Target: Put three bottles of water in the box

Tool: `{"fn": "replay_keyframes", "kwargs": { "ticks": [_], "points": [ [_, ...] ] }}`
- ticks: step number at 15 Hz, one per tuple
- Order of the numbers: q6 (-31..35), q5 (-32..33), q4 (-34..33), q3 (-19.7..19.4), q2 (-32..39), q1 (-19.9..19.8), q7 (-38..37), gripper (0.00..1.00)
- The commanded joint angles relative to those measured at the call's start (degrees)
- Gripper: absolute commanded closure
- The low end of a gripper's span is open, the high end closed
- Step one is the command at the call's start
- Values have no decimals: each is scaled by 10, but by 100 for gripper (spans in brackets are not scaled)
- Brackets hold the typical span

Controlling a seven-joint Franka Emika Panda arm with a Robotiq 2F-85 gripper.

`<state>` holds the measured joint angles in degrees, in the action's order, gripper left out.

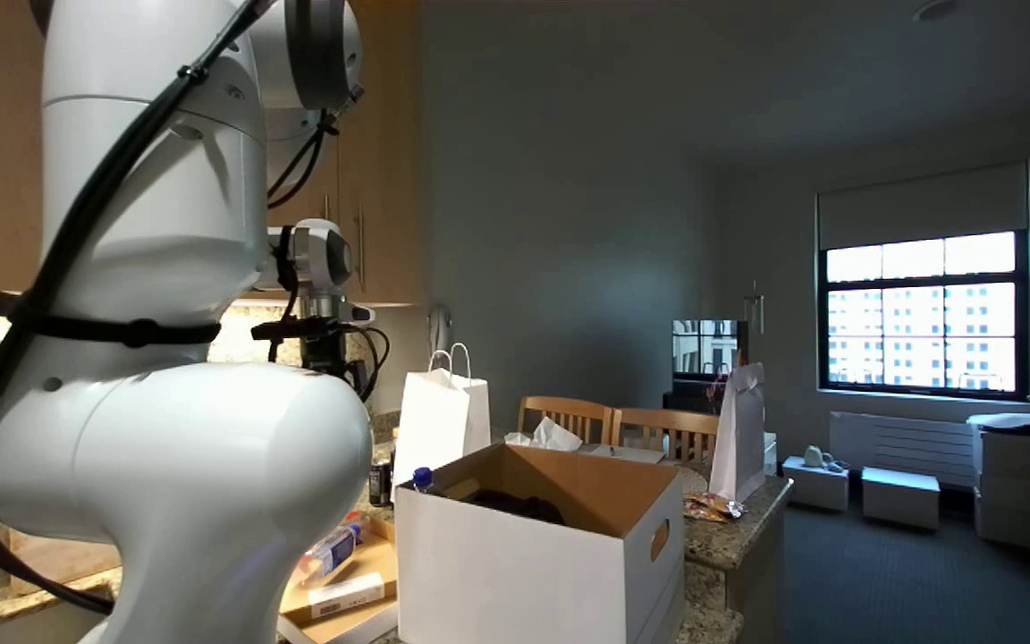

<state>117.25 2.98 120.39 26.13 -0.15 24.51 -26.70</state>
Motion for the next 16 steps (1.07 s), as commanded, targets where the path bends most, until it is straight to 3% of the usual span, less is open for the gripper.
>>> {"fn": "replay_keyframes", "kwargs": {
  "ticks": [1, 8, 16],
  "points": [
    [-5, -8, -39, 5, 51, 16, 19, 0],
    [67, 88, -68, -8, 113, 58, -35, 0],
    [86, 122, -104, -42, 181, 107, -77, 0]
  ]
}}
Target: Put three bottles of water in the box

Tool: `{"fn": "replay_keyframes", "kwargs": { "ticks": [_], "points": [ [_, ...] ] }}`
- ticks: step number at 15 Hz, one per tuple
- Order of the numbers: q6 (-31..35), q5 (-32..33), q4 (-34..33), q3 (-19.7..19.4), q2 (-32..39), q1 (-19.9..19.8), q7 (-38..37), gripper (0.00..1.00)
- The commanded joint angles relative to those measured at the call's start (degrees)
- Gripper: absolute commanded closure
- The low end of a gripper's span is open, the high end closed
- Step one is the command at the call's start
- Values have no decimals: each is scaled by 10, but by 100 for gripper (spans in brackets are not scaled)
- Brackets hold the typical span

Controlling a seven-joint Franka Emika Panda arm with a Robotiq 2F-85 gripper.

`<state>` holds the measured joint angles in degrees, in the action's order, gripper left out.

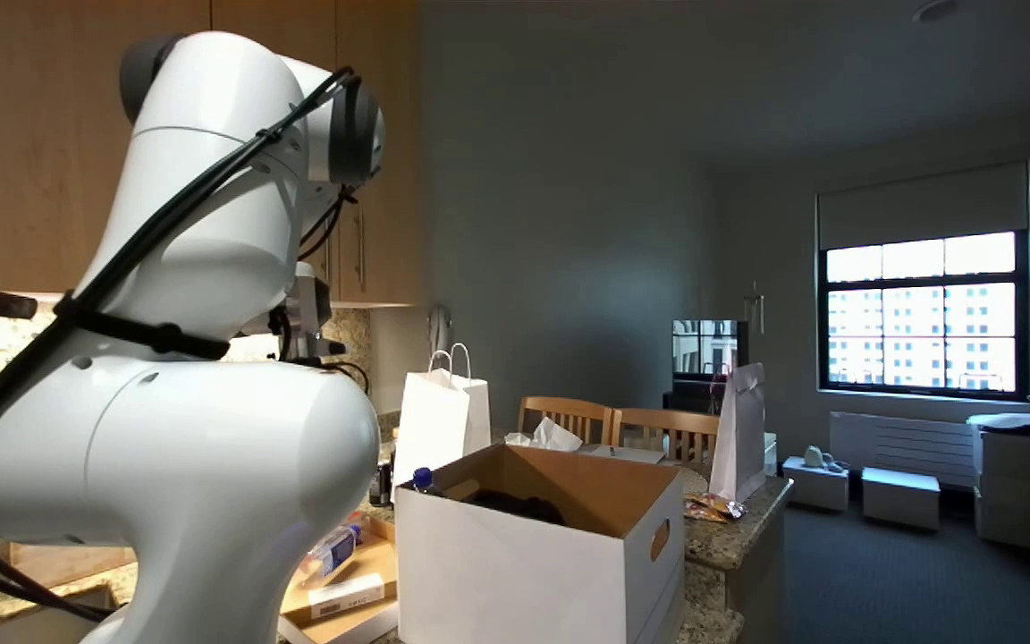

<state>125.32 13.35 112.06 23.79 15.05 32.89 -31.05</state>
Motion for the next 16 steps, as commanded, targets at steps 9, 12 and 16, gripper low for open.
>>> {"fn": "replay_keyframes", "kwargs": {
  "ticks": [9, 12, 16],
  "points": [
    [4, -5, -92, -69, 134, 67, -21, 0],
    [3, -16, -114, -80, 169, 78, -14, 0],
    [8, -15, -139, -102, 214, 95, -16, 0]
  ]
}}
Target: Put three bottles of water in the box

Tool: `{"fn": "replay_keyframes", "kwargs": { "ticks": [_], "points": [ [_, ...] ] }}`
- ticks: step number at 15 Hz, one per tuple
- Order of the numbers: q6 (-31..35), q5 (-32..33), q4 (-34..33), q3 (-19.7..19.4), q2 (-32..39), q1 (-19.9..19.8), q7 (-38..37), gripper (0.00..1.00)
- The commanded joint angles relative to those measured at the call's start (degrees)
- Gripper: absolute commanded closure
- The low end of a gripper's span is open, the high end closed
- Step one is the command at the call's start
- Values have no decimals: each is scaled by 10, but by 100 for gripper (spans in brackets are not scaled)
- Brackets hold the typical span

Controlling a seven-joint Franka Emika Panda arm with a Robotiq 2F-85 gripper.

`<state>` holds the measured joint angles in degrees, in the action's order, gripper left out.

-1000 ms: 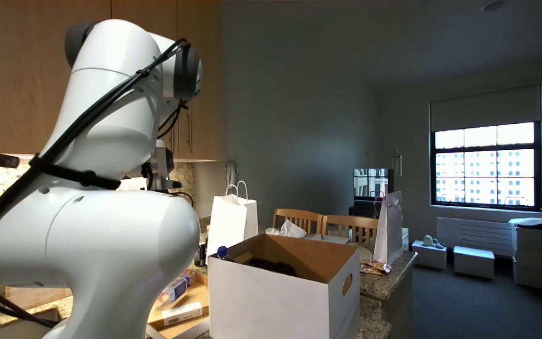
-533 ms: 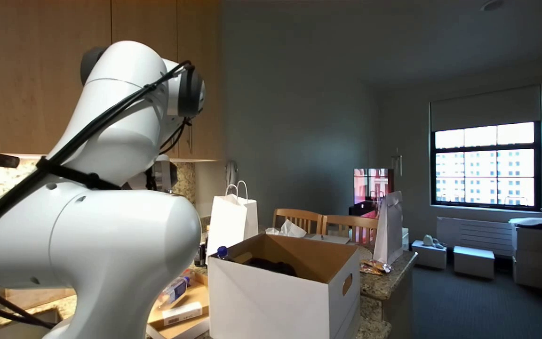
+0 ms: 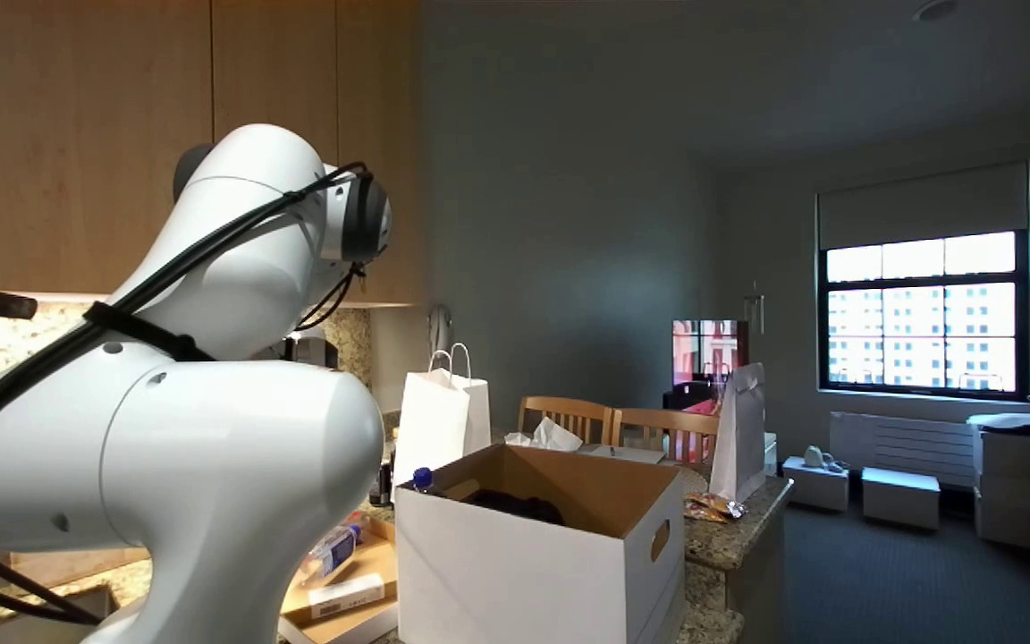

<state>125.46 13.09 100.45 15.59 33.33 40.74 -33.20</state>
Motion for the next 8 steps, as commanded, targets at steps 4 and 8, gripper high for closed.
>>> {"fn": "replay_keyframes", "kwargs": {
  "ticks": [4, 8],
  "points": [
    [2, -33, -50, -23, 68, 14, 30, 0],
    [-3, -70, -74, -15, 96, 10, 70, 0]
  ]
}}
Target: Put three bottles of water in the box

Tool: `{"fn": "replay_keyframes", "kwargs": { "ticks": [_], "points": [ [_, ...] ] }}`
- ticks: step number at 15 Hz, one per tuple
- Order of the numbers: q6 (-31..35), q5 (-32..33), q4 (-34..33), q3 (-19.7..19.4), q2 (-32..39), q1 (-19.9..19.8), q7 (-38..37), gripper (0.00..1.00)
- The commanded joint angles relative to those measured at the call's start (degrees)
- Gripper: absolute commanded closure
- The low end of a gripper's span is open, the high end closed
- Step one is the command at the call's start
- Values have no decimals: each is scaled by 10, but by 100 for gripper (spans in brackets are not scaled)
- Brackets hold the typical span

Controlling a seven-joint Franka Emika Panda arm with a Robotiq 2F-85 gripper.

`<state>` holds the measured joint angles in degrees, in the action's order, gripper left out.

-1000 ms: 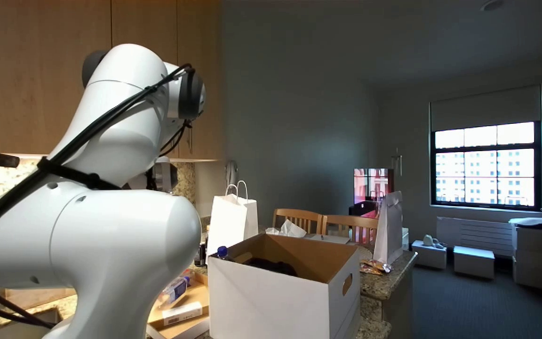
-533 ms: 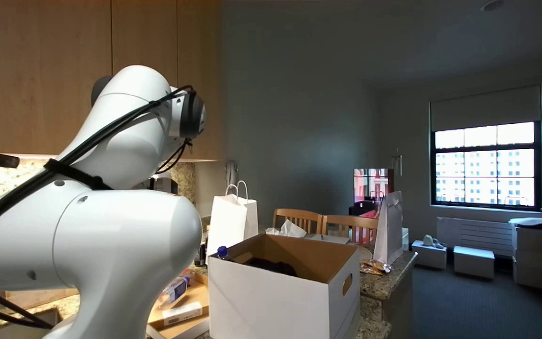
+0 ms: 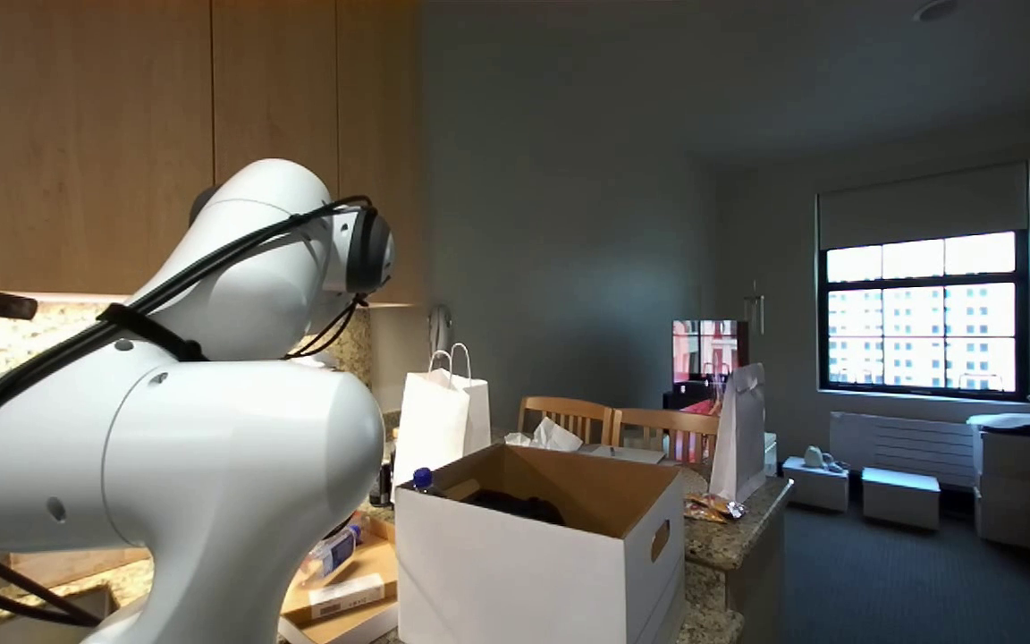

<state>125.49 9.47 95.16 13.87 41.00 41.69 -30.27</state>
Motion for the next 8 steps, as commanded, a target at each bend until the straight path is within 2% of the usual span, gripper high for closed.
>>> {"fn": "replay_keyframes", "kwargs": {
  "ticks": [1, 8],
  "points": [
    [-4, -43, -27, 3, 25, -1, 50, 0],
    [-6, -73, -42, 0, 55, -6, 85, 0]
  ]
}}
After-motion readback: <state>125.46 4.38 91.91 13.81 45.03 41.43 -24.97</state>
